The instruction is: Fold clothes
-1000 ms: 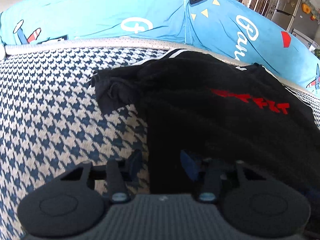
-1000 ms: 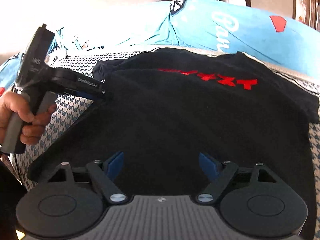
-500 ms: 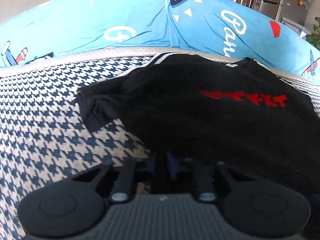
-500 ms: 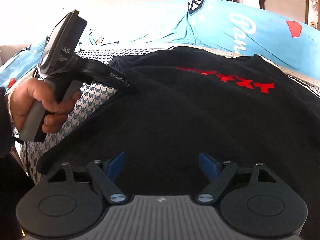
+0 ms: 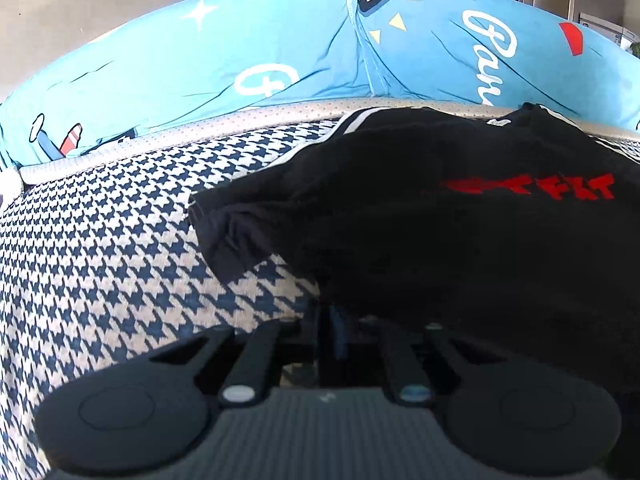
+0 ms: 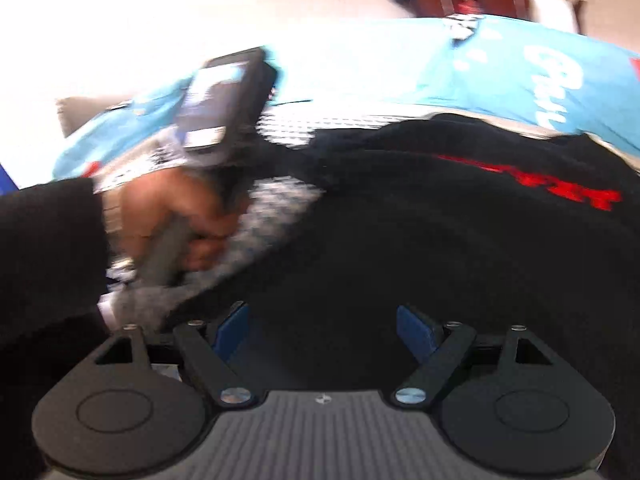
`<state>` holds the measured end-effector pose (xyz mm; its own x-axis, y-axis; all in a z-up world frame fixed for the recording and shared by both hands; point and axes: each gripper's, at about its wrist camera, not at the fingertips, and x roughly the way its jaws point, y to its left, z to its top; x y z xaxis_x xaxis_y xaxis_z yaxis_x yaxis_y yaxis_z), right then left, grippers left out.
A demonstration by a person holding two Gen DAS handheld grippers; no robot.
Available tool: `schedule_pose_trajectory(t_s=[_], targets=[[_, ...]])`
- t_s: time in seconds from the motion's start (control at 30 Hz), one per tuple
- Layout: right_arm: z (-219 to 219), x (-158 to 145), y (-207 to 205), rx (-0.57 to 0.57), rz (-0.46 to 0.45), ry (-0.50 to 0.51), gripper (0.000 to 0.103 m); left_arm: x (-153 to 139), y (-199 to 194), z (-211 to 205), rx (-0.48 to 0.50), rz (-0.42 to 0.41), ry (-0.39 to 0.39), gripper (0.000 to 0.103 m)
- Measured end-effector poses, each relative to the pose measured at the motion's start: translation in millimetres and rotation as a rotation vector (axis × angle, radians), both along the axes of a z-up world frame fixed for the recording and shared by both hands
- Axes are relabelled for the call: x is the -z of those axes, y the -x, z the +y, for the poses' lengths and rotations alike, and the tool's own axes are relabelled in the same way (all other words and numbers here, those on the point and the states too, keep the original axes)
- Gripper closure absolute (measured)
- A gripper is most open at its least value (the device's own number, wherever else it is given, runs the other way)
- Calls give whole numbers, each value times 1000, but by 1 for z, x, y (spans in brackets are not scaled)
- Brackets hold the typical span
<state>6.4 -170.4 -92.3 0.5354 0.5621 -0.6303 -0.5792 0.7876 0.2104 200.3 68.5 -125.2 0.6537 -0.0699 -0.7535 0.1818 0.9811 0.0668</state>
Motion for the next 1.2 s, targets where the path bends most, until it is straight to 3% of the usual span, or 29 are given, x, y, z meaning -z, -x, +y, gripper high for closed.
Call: schedule_pose_trajectory(t_s=[0.13, 0.2, 0.27, 0.37, 0.53, 0.7, 0.83, 1.07, 1.2], targets=[[23, 3, 11, -109, -2, -2, 23, 1, -2, 6, -12, 3, 5, 92], [33, 5, 15, -154, 0, 0, 32, 1, -3, 9, -20, 6, 14, 91], [41, 10, 15, -174, 18, 3, 47, 0, -3, 11, -26, 11, 26, 91], [49, 17, 12, -190, 49, -26, 54, -2, -2, 10, -31, 14, 19, 89], [68, 24, 11, -220, 26, -36, 55, -6, -2, 13, -71, 28, 14, 75], [82, 34, 19, -232, 1, 10, 48, -6, -2, 15, -70, 32, 11, 73], [92, 38, 30, -259, -72, 73, 42, -6, -2, 14, -77, 36, 14, 73], [107, 47, 44, -227, -225, 204, 49, -5, -3, 15, -73, 42, 16, 73], [106, 52, 43, -210, -244, 208, 53, -4, -4, 16, -77, 47, 24, 73]])
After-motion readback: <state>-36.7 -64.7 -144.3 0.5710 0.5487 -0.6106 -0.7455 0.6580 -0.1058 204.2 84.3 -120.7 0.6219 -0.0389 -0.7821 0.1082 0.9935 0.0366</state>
